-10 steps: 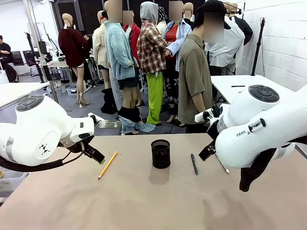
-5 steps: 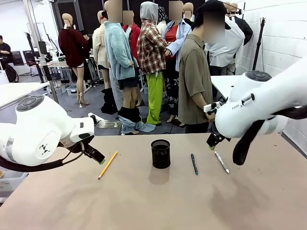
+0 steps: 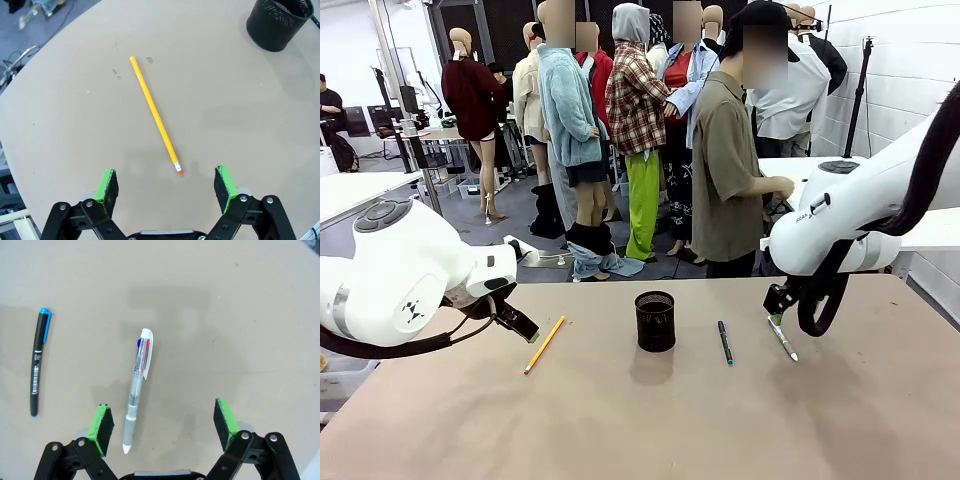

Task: Place the pens into the pen holder.
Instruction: Pick up a writing instrument from the table and place it into the Pen holder.

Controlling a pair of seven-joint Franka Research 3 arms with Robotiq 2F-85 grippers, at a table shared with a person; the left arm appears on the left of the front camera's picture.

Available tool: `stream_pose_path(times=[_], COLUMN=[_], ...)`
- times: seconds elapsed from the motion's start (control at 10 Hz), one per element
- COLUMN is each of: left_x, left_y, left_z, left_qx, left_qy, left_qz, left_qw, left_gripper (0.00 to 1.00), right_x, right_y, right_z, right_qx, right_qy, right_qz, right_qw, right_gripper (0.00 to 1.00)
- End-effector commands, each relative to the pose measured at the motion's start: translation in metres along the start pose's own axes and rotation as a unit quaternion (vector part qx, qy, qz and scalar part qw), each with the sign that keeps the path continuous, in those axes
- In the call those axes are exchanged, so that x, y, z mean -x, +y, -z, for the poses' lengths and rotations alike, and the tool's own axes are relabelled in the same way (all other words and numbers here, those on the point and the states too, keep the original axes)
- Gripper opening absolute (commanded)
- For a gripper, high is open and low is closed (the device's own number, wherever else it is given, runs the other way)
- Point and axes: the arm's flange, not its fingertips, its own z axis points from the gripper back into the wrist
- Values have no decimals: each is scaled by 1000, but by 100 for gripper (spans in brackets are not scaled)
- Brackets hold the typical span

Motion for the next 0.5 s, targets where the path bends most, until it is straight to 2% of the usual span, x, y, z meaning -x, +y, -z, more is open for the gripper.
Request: stream_pose_path(times=[0.0,0.4], left_x=[0,0], left_y=[1,1], left_z=[-1,-1], left_qx=[0,0], left_qy=[-1,-1], left_qz=[-1,-1], left_qw=[1000,1000], left_gripper=[100,100], right_x=[-12,-12], right_y=[9,14], right_z=[12,32], right_qx=[0,6], right_qy=[26,59], right_qz=[-2,5], right_qw=[1000,998], right_gripper=[100,100])
